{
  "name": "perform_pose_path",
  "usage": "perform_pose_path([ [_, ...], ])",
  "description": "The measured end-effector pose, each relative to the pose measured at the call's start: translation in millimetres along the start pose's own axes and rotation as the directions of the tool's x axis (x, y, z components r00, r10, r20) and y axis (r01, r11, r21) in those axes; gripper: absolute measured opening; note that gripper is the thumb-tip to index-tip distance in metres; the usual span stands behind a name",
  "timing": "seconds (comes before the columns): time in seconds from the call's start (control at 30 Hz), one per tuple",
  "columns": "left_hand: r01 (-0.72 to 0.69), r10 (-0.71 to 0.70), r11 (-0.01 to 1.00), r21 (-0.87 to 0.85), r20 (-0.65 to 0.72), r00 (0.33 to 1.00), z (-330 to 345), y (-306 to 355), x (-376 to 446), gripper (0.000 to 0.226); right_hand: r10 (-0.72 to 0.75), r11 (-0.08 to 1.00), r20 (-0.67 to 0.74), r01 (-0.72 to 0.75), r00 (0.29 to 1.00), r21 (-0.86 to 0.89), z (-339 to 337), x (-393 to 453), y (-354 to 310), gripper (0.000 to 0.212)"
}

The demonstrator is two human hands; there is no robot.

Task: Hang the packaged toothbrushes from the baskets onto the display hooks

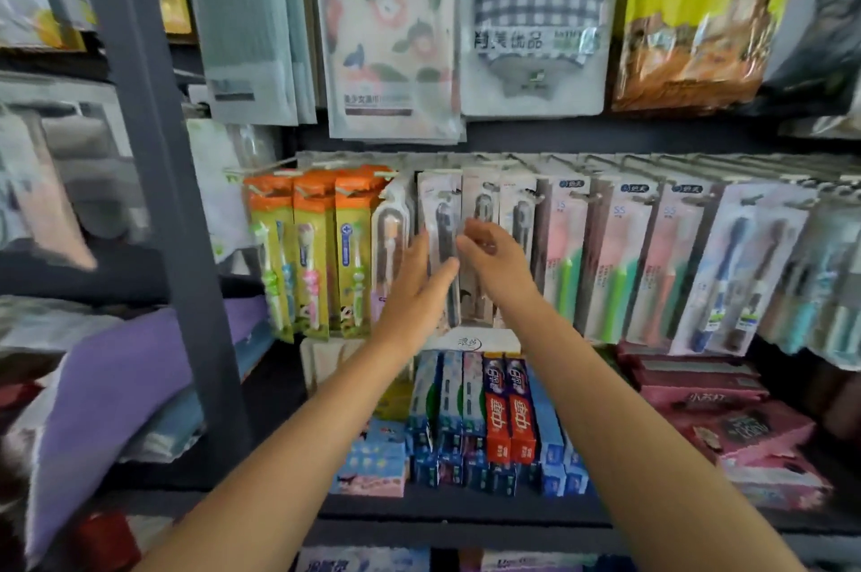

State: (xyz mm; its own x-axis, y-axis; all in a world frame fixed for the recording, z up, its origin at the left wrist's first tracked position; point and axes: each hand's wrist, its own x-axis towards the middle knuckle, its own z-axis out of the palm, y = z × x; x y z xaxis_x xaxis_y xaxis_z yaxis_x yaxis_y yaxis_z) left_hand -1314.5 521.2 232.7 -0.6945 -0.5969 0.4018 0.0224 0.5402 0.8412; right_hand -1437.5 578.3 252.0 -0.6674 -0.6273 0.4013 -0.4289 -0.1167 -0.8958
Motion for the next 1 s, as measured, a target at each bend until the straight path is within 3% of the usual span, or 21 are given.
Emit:
perform_pose_path([
  [0.17,-0.033,0.034,0.998,-0.054,0.035,0.999,9,-3,3,0.066,0.013,1.0,0.013,-0.013,1.0,-0.02,5,0,1,0.04],
  [0.4,0.014,-0.019,0.997,-0.079,-0.068,0.998,16,-3,15,0.065,-0.058,0.992,0.051,0.064,0.997,-0.112,0,16,5,0.034],
  [0.53,0.045,-0.054,0.995,-0.088,-0.101,0.993,20,-5,21,0.066,-0.08,0.988,0.055,0.087,0.995,-0.131,-2,24,13,0.007],
  [0.63,0.031,-0.042,0.996,-0.089,-0.122,0.992,23,-9,24,0.063,-0.146,0.98,0.048,0.151,0.988,-0.132,1,26,20,0.02],
  [0.87,0.0,-0.011,0.997,-0.075,-0.14,0.99,30,-17,28,0.061,-0.112,0.994,0.017,0.112,0.994,-0.01,7,29,34,0.014],
  [1.0,0.025,-0.039,0.995,-0.096,-0.147,0.988,35,-22,30,0.063,-0.136,0.988,-0.003,0.135,0.991,-0.07,6,35,37,0.013],
])
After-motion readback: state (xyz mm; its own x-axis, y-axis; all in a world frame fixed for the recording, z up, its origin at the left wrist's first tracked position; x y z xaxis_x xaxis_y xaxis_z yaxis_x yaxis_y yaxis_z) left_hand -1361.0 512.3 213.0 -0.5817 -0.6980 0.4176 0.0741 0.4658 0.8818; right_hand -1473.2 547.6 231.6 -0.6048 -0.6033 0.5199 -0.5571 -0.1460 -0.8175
